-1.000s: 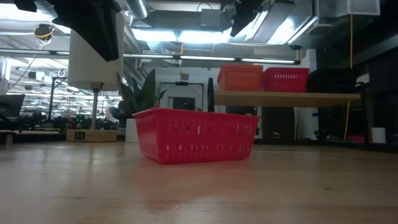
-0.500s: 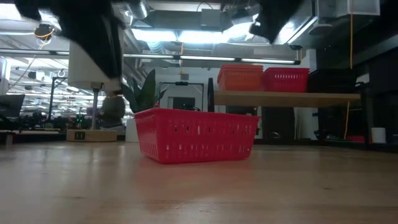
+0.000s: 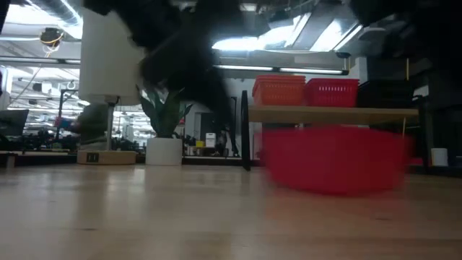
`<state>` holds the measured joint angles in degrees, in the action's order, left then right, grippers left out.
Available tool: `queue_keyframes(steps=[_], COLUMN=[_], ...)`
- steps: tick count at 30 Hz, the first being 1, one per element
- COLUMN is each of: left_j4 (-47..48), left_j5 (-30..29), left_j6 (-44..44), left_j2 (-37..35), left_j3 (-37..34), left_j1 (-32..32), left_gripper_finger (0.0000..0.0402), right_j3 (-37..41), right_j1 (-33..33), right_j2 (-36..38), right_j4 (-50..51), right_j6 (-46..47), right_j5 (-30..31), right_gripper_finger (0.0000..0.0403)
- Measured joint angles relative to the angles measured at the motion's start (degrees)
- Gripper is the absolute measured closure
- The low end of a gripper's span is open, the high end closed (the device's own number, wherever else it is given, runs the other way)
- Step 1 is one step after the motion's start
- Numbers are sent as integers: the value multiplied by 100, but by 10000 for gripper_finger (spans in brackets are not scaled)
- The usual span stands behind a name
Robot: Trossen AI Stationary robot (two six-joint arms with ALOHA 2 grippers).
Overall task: Stack baskets on shelf by color
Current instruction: Stack the red basket on top of the red basket on the shelf
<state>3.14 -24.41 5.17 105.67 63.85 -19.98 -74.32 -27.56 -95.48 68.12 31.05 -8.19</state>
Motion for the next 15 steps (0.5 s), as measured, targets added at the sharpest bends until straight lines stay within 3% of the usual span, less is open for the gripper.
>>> queue_keyframes(steps=[4,10,15], left_j4=[0,1092,2327], left_j5=[-38,-419,-589], left_j6=[-421,-236,-92], left_j2=[-193,-466,-874], left_j3=[-14,-21,-14], left_j1=[113,146,44], left_gripper_finger=[301,301,301], right_j3=[2,52,50], right_j1=[-587,-1323,-1789], right_j2=[0,0,0], right_j4=[-11,-163,-177], right_j6=[634,1440,2535], right_j5=[231,1379,1422], right_gripper_finger=[336,336,336])
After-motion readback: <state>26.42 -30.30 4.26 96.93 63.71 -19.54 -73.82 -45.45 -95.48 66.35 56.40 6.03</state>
